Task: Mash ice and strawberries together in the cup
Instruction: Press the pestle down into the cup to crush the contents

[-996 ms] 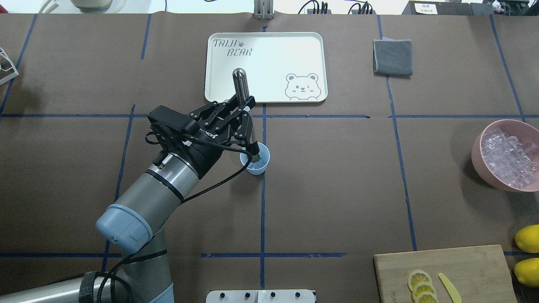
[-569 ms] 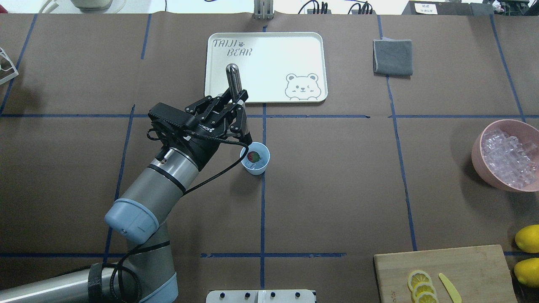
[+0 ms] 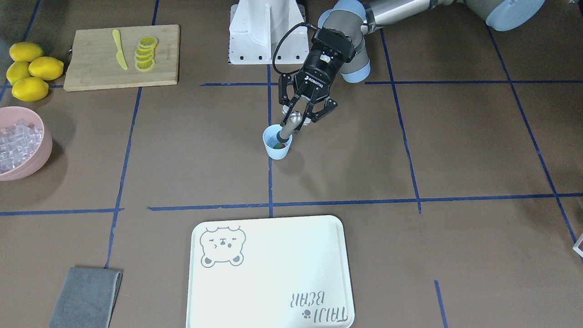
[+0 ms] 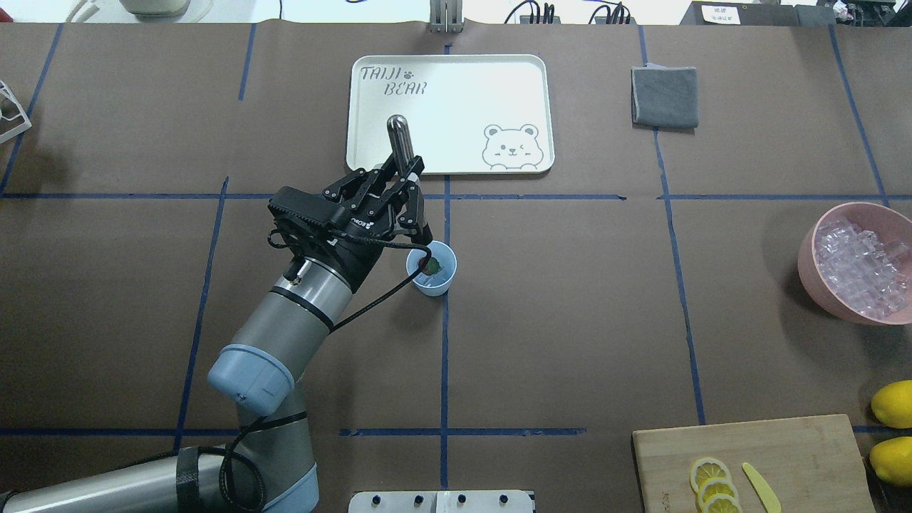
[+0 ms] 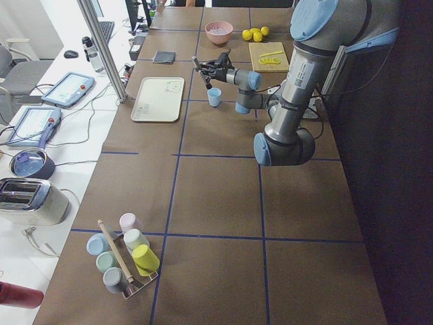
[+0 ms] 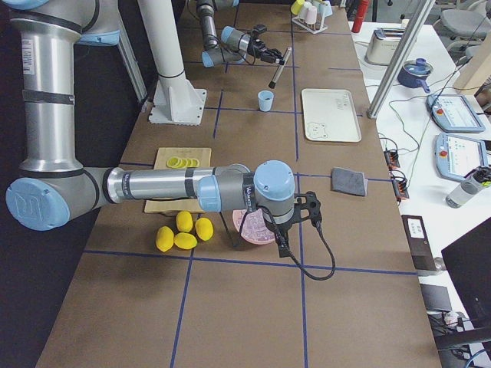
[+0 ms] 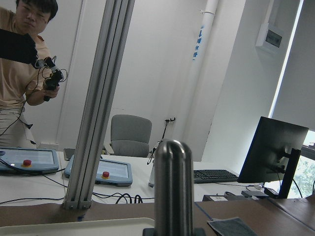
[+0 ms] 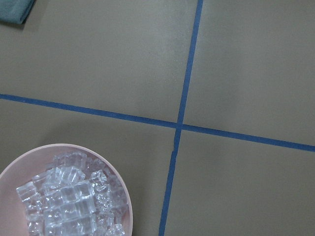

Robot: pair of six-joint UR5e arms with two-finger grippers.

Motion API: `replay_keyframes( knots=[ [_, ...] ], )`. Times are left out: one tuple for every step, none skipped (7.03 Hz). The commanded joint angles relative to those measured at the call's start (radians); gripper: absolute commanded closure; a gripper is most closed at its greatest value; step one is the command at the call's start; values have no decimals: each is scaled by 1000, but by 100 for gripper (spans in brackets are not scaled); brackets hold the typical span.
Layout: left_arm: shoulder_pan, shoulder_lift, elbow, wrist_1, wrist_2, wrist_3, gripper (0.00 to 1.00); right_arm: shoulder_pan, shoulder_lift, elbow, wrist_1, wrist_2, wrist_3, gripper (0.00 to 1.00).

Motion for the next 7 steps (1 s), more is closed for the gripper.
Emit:
replay_keyframes(
  knots=[
    [34, -1, 25, -3, 34, 0, 100, 0, 0, 0, 1, 0, 0, 1],
    [42, -2, 30, -3, 34, 0, 100, 0, 0, 0, 1, 0, 0, 0],
    [40, -5, 37, -6, 34, 0, 100, 0, 0, 0, -1, 0, 0, 0],
    [42, -13, 47, -7, 34, 0, 100, 0, 0, 2, -1, 0, 0, 0],
    [42, -24, 68, -7, 36, 0, 100, 0, 0, 0, -1, 0, 0, 0],
    [40, -25, 74, -9, 36, 0, 100, 0, 0, 0, 1, 0, 0, 1],
    [42, -28, 83, -10, 34, -1, 100, 0, 0, 0, -1, 0, 0, 1]
  ],
)
